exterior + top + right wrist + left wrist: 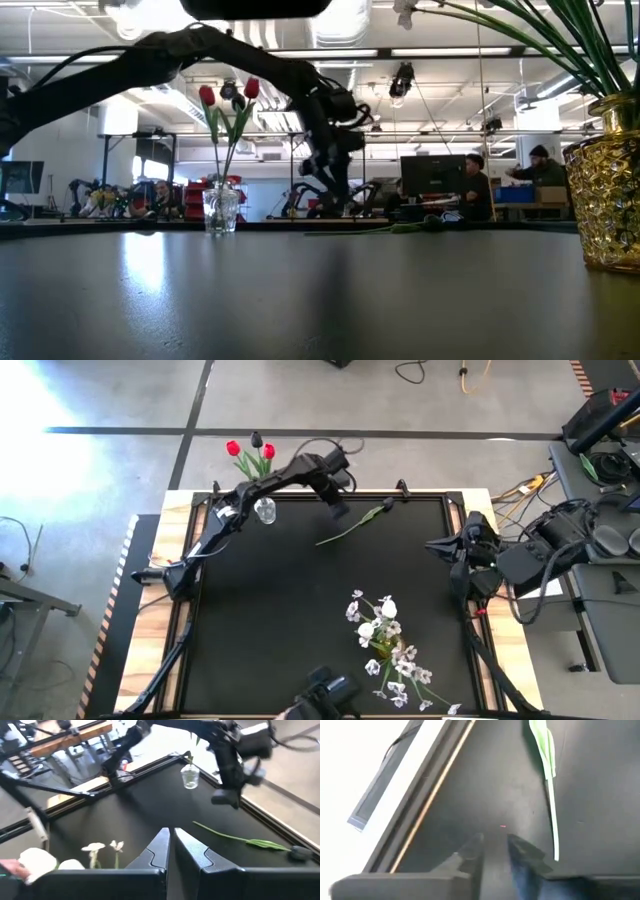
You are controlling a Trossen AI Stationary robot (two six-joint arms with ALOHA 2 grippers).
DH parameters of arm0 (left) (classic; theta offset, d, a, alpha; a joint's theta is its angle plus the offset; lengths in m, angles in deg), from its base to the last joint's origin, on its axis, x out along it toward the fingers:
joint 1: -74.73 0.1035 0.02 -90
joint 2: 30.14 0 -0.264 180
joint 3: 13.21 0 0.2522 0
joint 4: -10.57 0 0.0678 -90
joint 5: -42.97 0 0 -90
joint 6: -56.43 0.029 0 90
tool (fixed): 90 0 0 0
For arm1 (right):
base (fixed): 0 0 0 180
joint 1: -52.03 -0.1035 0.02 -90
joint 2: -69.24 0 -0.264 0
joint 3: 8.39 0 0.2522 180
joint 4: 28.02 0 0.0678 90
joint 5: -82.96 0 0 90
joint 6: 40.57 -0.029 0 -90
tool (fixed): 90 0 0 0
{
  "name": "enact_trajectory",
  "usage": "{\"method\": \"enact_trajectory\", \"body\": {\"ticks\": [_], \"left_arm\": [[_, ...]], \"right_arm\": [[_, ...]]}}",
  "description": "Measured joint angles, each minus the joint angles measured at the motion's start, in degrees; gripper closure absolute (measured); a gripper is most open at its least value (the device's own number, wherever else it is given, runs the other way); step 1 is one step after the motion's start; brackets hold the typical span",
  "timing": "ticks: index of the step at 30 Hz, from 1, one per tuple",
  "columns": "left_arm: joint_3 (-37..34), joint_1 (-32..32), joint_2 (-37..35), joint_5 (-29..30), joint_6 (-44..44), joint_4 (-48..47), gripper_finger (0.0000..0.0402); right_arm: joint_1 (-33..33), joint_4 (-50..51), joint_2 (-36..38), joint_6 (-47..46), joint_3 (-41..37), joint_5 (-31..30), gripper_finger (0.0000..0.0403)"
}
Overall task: Sort flowers into vase by color
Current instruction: Put the black flower into the transparent vase
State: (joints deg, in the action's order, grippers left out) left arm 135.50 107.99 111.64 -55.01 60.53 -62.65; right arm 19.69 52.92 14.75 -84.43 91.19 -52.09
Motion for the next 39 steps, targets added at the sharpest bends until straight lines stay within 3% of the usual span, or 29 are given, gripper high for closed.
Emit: {"method": "enact_trajectory", "body": {"ticks": [4,15,22,27,30,39], "left_arm": [[-0.8,0.8,-1.4,0.0,-0.1,-0.1,0.0392],[-2.0,0.8,-3.3,-0.9,-0.7,6.7,0.0400],[-3.1,0.7,-4.4,-2.1,-0.7,10.4,0.0401],[-8.4,0.7,-7.1,-2.1,-1.2,16.6,0.0401],[-14.0,0.9,-10.0,-2.2,-1.5,22.0,0.0401],[-33.3,1.3,-24.3,-5.2,-2.1,36.5,0.0402]], "right_arm": [[6.3,0.1,-0.1,-0.1,0.0,1.9,0.0385],[37.4,-0.9,-2.2,3.0,-1.0,21.3,0.0385],[59.8,-6.9,-6.9,4.9,-4.4,41.1,0.0385],[72.1,-13.4,-10.7,7.5,-9.4,52.9,0.0385],[76.2,-16.6,-11.8,7.4,-13.5,56.6,0.0385],[80.2,-30.9,-7.6,1.7,-28.2,59.3,0.0385]]}}
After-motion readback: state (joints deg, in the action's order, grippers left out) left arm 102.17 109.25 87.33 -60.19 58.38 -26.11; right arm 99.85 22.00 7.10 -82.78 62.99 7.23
